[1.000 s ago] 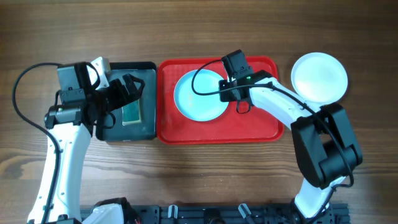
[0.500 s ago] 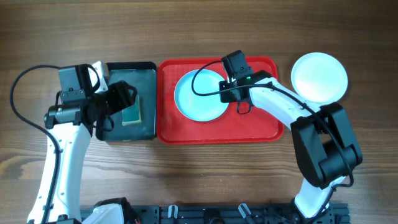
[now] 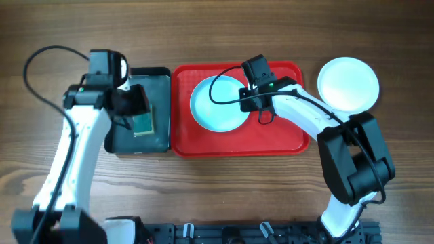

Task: Clean dirty plates on tray and stack at the side
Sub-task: 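Reach the left gripper into the black tray and grasp the sponge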

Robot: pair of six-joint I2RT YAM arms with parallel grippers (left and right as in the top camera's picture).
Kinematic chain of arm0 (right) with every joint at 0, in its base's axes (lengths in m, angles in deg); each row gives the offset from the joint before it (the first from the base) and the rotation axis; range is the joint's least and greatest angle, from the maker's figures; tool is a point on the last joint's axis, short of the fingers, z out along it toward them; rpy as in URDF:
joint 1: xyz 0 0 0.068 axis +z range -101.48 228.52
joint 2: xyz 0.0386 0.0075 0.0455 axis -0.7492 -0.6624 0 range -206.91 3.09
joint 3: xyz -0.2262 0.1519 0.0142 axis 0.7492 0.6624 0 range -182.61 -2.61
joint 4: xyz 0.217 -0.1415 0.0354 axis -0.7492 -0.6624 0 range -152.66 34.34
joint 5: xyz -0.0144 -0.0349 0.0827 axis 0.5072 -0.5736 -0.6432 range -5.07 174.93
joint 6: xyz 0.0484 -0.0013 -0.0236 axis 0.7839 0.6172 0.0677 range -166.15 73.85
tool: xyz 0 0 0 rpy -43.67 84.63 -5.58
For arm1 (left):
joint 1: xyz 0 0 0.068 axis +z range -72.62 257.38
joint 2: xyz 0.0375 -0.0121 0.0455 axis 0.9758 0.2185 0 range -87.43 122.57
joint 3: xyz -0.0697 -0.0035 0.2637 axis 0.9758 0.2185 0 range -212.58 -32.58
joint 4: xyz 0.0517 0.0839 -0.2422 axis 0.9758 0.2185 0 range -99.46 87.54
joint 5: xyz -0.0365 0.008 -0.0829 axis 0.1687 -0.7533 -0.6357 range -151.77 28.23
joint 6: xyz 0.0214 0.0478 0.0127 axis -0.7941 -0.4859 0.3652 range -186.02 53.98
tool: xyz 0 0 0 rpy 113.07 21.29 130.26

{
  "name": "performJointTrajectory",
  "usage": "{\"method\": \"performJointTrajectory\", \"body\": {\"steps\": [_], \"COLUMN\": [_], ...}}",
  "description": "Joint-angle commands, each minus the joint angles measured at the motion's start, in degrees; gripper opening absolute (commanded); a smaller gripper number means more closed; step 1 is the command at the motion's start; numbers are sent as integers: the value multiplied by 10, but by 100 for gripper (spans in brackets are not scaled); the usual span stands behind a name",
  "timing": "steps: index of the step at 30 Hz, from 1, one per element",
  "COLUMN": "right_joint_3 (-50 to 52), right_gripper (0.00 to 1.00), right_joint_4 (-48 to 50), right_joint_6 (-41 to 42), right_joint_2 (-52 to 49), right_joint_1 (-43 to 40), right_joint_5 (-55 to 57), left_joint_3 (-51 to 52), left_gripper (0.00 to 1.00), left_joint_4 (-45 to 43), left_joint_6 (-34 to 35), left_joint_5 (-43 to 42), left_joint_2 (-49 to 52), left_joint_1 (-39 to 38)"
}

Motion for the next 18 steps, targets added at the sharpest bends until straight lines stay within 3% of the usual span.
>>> {"method": "performJointTrajectory", "body": {"steps": [1,7,12,14,18], "right_joint_3": [-6,-6,-6,-6,-6], "right_gripper": [8,8,8,8,8], "right_joint_4": [0,0,0,0,0], "right_joint_6": [-2,-2,-2,-2,-2], "right_joint_2": [3,3,3,3,3], "right_joint_1": [3,3,3,3,3], "right_joint_5": [9,9,9,9,9], "left_joint_3": [-5,-5,-5,-5,-5], "left_gripper": [56,56,57,50,47], "left_joint_4": [-6,-21,-30,-33,-35], "left_joint_6": [-8,-53,-52,-52,-52], "left_joint_5": [20,25,30,45,44], "left_joint_2": [49,85,120,130,131], "left_joint_1": [-2,-2,-2,-2,0]}}
